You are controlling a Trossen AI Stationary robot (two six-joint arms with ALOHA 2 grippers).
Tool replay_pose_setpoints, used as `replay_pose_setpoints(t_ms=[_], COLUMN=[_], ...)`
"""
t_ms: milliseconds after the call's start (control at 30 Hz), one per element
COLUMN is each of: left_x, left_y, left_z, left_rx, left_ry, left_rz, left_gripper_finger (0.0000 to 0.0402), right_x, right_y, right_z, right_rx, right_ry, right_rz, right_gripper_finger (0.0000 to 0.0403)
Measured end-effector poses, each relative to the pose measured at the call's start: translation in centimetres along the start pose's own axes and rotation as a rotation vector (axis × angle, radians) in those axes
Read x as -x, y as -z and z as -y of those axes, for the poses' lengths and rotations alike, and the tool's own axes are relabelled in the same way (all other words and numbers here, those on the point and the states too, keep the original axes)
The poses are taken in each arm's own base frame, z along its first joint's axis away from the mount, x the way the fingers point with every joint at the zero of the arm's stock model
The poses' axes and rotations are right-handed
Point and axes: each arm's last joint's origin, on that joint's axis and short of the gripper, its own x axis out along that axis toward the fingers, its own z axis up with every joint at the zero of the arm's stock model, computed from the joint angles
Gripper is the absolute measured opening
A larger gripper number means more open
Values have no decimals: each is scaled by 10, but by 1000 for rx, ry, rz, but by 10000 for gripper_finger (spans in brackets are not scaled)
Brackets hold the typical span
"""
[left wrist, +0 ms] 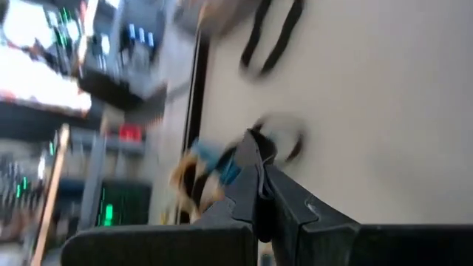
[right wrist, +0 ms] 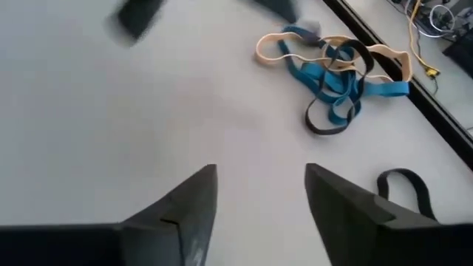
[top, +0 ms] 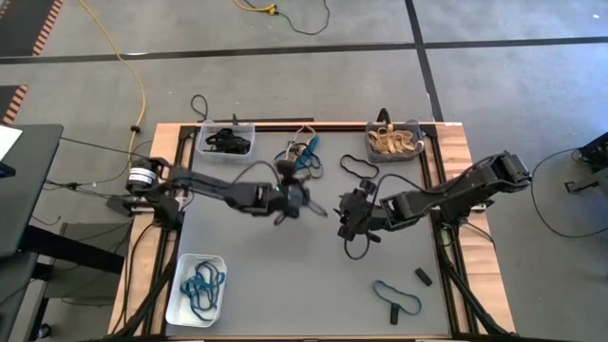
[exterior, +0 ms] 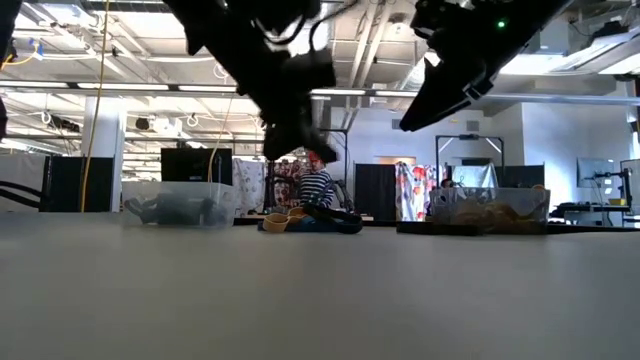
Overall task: Sort rubber bands into baskets
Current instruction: Put the black rubber band into the transparent bin
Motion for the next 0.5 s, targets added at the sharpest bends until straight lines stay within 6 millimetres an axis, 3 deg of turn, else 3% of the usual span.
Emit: replay_pose_setpoints(t_ms=[233, 500], left_x=[-11, 6], left_y=[58, 139], left_z=[-70, -153], left_rx=[89, 429], left_ry=[2, 100], left_rz=[-314, -538], left_gripper_finger=[0, 0], right_x=[1, 1], right_y=[24, 52], right_z=[-6, -10], right_rx=[38, 36], right_ry=[3, -3], right_rz=[-31, -70], right_gripper_finger=[248, 244])
